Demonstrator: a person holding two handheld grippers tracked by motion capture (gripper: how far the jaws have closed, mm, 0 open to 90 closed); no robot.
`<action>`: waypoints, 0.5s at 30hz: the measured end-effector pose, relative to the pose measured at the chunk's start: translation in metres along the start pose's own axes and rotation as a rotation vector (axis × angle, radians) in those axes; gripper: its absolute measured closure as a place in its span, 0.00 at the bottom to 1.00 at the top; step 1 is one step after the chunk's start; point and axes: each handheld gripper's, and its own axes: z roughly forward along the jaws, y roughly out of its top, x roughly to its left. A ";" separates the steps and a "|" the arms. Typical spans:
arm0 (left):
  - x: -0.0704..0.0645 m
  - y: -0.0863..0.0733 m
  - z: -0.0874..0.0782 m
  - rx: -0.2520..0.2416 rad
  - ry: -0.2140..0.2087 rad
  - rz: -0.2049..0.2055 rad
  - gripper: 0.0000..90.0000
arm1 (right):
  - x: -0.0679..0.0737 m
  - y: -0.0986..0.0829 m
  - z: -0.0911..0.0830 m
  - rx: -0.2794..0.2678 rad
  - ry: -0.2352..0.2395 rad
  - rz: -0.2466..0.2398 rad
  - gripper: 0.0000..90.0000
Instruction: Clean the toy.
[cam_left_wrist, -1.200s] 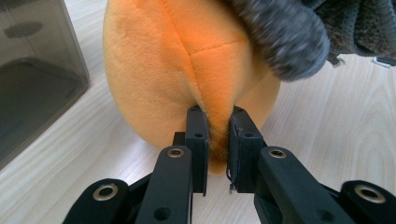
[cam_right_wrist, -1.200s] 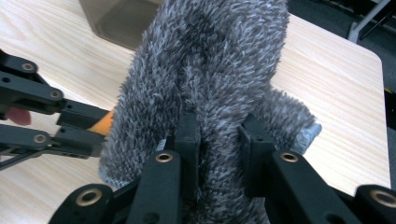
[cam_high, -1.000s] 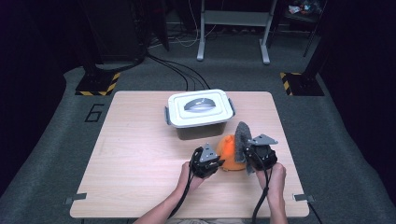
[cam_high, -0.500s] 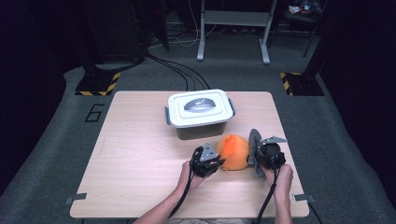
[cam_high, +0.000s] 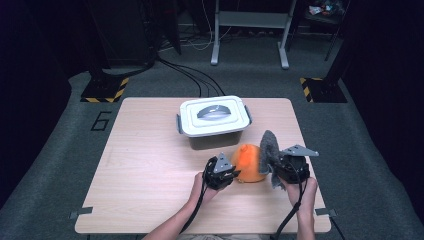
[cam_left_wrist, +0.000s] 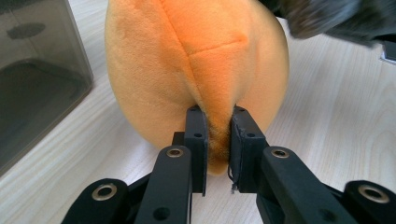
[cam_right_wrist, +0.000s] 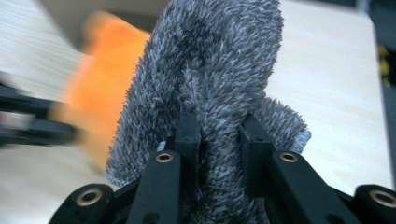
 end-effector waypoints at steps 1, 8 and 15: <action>-0.001 0.000 0.000 0.002 0.002 0.000 0.88 | 0.007 0.004 -0.002 -0.011 0.011 -0.024 0.81; 0.000 0.000 0.000 0.005 0.003 0.005 0.88 | 0.042 0.014 0.021 0.048 0.015 -0.148 0.81; 0.000 -0.001 0.000 0.000 -0.001 0.005 0.88 | 0.025 0.004 0.023 0.075 -0.052 -0.084 0.81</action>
